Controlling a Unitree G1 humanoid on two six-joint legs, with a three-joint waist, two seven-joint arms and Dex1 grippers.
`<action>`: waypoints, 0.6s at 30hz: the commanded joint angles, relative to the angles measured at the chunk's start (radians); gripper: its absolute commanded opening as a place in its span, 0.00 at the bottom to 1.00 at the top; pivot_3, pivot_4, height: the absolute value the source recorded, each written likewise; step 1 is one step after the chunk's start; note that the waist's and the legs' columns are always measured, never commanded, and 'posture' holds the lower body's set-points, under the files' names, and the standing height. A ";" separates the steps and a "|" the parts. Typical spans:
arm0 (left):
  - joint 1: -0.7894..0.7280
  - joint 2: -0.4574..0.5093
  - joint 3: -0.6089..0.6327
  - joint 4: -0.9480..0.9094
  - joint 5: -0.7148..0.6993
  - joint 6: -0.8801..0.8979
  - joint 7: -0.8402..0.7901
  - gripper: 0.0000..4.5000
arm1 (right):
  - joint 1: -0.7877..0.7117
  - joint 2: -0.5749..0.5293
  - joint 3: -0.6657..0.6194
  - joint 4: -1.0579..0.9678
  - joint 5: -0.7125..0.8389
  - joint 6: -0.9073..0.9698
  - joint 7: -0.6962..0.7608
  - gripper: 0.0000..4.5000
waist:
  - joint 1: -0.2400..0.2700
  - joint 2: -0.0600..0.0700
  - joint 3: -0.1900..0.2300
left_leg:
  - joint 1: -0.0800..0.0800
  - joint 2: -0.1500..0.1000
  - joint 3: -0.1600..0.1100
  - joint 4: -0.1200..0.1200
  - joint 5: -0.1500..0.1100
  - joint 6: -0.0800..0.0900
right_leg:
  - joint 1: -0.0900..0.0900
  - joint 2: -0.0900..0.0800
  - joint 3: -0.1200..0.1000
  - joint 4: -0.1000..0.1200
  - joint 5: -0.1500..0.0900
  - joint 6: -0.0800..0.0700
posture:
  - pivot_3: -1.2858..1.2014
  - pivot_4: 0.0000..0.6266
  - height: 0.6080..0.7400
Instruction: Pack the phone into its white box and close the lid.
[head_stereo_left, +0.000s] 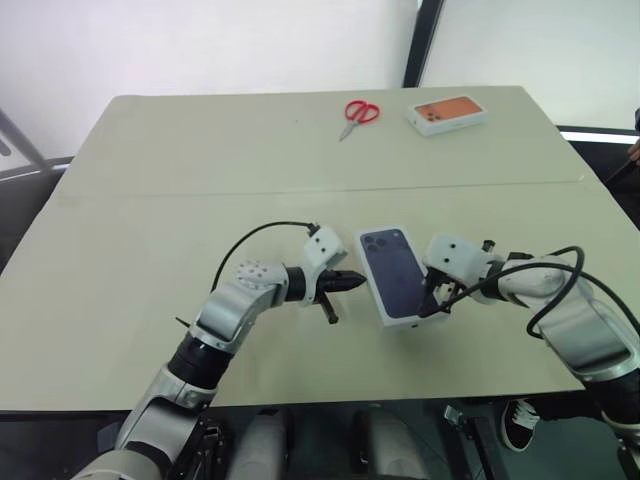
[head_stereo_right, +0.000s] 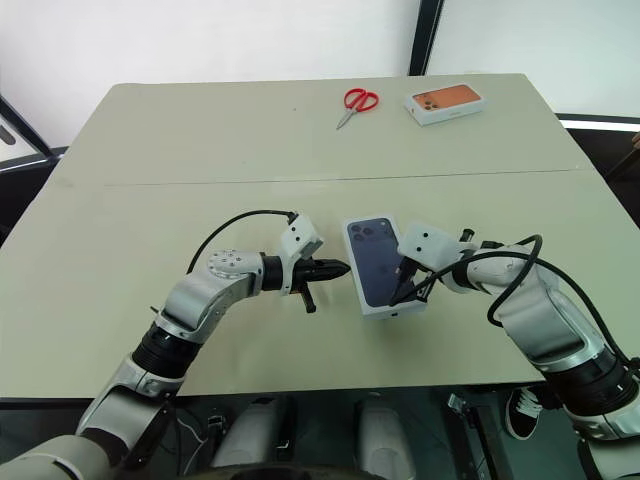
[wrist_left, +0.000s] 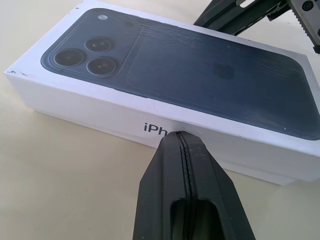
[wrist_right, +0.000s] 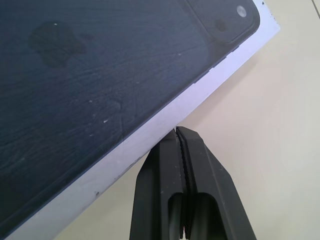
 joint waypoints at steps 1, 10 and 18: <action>-0.018 -0.001 0.012 -0.029 -0.007 -0.017 -0.002 0.00 | 0.009 -0.010 -0.026 -0.058 0.002 -0.010 0.009 0.01 | 0.000 0.000 0.000 | 0.000 0.000 0.000 0.000 0.000 0.000 | 0.000 0.000 0.000 0.000 0.000 0.000 | 0.52 0.24 1.00; -0.020 0.049 0.139 -0.089 -0.110 0.041 -0.013 0.00 | 0.068 -0.085 -0.229 -0.073 0.100 -0.055 0.090 0.01 | 0.000 0.000 0.000 | 0.000 0.000 0.000 0.000 0.000 0.000 | 0.000 0.000 0.000 0.000 0.000 0.000 | 0.52 0.24 1.00; -0.148 -0.046 0.152 0.040 -0.095 0.037 0.077 0.00 | 0.122 -0.052 -0.355 -0.174 0.310 0.022 0.175 0.01 | 0.007 0.000 0.000 | 0.000 0.000 0.000 0.001 0.000 0.000 | 0.002 0.000 0.000 0.000 0.000 0.000 | 0.52 0.24 1.00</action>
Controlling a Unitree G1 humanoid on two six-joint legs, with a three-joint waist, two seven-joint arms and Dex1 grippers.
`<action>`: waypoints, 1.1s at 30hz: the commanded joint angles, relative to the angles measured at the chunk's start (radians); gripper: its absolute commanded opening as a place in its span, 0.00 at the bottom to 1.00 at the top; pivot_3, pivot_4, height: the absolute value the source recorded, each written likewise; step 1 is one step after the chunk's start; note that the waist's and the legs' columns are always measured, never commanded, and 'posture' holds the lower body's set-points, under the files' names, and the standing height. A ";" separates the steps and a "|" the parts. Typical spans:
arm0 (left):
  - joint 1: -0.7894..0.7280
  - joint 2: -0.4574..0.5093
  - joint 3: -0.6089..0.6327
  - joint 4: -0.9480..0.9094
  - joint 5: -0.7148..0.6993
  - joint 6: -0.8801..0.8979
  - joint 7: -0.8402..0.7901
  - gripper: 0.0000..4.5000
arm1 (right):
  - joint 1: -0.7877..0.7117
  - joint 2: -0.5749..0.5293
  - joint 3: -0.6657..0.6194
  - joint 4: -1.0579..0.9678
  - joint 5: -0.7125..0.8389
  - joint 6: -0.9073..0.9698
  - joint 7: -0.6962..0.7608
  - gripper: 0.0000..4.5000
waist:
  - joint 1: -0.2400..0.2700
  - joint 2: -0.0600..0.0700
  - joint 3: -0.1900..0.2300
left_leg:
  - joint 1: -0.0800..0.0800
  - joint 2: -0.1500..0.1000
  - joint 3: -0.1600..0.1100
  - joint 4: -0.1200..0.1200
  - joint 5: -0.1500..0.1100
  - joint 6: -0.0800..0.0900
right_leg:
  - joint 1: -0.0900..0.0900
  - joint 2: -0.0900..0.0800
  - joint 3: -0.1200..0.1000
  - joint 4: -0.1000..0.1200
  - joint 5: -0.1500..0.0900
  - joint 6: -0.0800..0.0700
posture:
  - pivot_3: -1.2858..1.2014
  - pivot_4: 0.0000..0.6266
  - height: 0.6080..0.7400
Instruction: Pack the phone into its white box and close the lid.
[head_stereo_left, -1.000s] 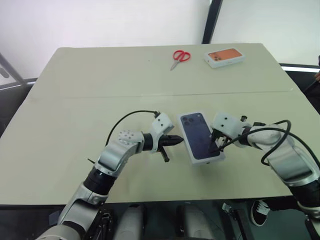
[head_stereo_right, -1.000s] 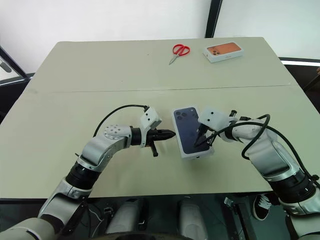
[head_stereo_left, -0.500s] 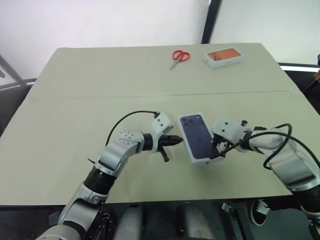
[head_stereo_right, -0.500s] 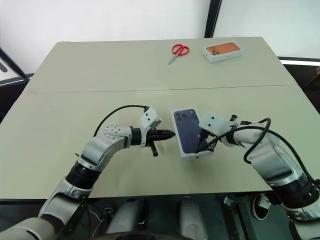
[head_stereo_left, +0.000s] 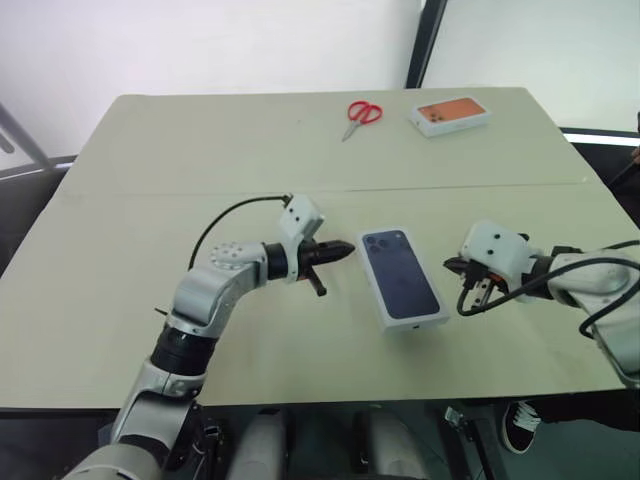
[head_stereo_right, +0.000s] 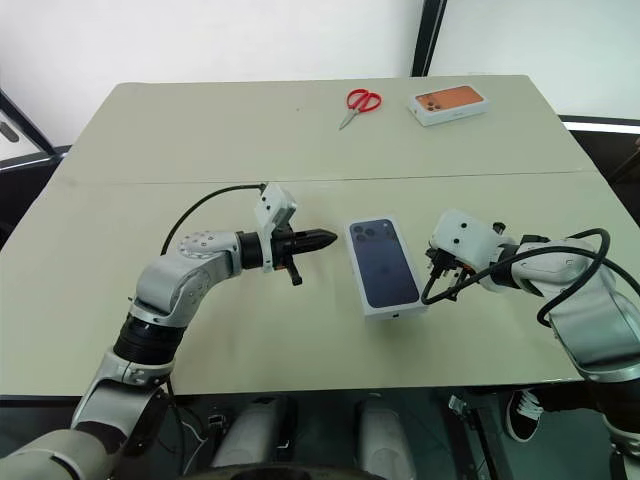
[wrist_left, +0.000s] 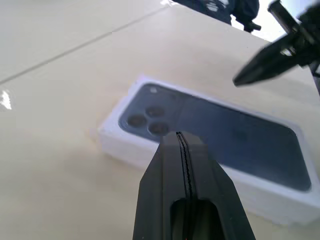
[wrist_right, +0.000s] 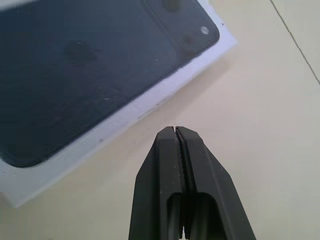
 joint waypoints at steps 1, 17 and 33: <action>-0.071 -0.055 -0.021 0.061 0.025 -0.019 0.043 0.00 | 0.027 0.021 -0.072 -0.142 0.151 0.066 0.052 0.01 | 0.004 0.000 0.000 | 0.000 0.000 0.000 0.000 0.000 0.000 | 0.000 0.000 0.000 0.000 0.000 0.000 | 0.52 0.24 1.00; -0.089 -0.078 -0.261 0.272 0.239 -0.048 0.029 0.00 | 0.166 -0.018 0.138 -0.111 -0.017 -0.017 -0.072 0.01 | 0.015 -0.003 -0.004 | 0.005 -0.002 -0.001 0.000 0.000 0.000 | 0.006 0.001 0.000 -0.001 0.000 0.001 | 0.52 0.24 1.00; 0.198 0.139 0.308 -0.098 0.053 -0.192 0.110 0.00 | -0.159 0.297 -0.049 0.144 0.087 -0.087 -0.262 0.01 | -0.016 -0.003 -0.008 | 0.004 0.002 0.000 -0.004 0.001 -0.003 | 0.000 0.001 0.001 0.000 -0.001 0.001 | 0.52 0.24 1.00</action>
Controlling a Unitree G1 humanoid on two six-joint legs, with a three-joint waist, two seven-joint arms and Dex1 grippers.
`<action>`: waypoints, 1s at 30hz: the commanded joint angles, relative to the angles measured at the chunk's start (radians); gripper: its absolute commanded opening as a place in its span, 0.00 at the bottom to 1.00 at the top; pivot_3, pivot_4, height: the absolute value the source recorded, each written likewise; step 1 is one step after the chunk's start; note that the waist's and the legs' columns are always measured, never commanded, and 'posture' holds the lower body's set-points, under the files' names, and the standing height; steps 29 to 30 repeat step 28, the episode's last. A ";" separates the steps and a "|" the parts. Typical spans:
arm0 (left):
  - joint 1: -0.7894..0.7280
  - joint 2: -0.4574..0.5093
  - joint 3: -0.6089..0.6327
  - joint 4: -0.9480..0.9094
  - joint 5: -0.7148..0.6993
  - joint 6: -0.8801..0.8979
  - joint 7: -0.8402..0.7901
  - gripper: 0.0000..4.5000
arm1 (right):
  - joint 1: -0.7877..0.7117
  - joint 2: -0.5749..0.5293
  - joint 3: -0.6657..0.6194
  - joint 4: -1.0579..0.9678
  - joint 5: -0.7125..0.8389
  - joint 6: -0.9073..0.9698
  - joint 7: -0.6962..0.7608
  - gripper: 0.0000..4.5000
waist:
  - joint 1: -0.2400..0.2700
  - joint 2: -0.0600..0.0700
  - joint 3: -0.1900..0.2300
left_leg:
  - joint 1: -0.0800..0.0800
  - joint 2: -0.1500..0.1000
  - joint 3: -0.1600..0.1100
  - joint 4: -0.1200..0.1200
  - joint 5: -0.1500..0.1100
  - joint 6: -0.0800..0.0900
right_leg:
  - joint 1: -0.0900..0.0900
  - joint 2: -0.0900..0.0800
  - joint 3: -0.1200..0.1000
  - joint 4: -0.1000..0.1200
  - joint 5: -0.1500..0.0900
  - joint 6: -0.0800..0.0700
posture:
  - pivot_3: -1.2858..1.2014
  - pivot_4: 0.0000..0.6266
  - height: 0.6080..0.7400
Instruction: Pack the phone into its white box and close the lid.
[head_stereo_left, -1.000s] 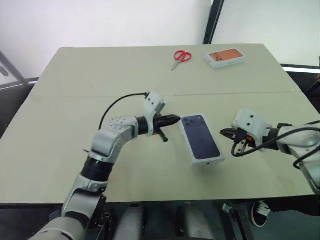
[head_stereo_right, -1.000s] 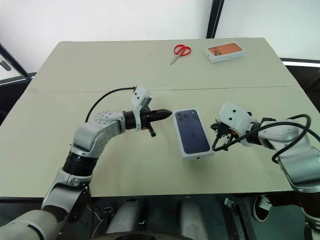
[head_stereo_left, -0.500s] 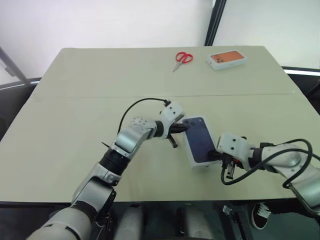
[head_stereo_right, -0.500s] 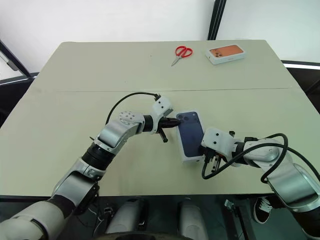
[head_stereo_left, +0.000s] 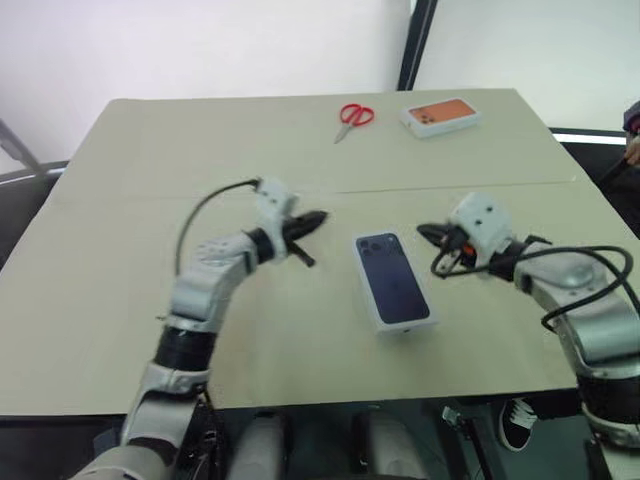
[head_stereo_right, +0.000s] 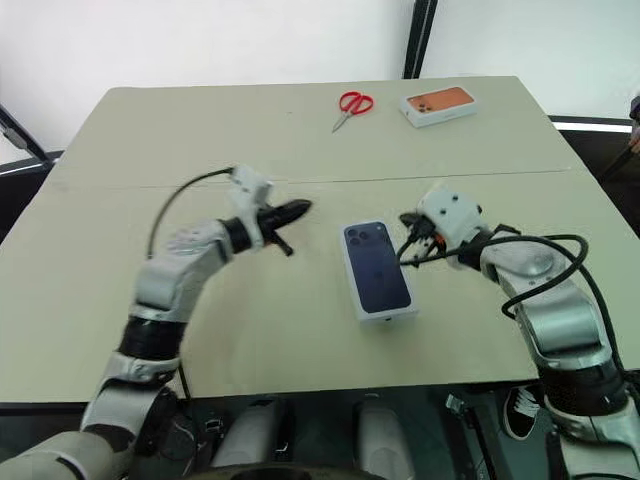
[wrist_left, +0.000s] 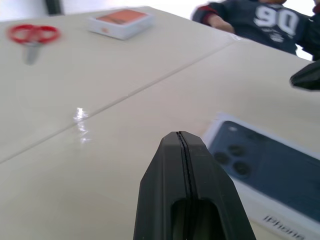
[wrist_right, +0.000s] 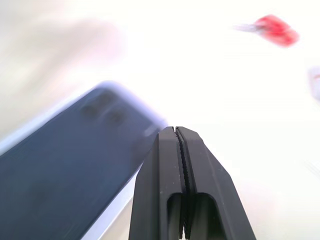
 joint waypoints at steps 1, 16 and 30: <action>0.101 0.107 0.137 -0.084 -0.025 -0.027 -0.005 0.00 | -0.041 0.025 -0.055 0.066 0.053 -0.030 0.012 0.01 | 0.004 0.001 0.000 | 0.000 0.000 0.000 0.000 0.000 0.000 | 0.000 0.000 0.000 0.000 0.000 0.000 | 0.52 0.24 1.00; 0.455 0.229 0.366 -0.273 -0.103 -0.014 0.056 0.00 | -0.148 0.015 -0.046 0.370 0.091 -0.186 0.161 0.01 | 0.030 0.002 0.001 | -0.001 -0.001 0.000 0.001 -0.001 0.001 | 0.001 -0.003 -0.001 -0.001 0.000 0.000 | 0.52 0.24 1.00; 0.507 0.212 0.356 -0.340 -0.118 -0.008 0.134 0.00 | -0.205 0.039 0.004 0.460 0.071 -0.221 0.193 0.01 | 0.008 0.002 0.001 | -0.001 0.000 0.000 0.001 -0.001 0.001 | 0.001 -0.002 0.000 -0.001 0.000 0.000 | 0.52 0.24 1.00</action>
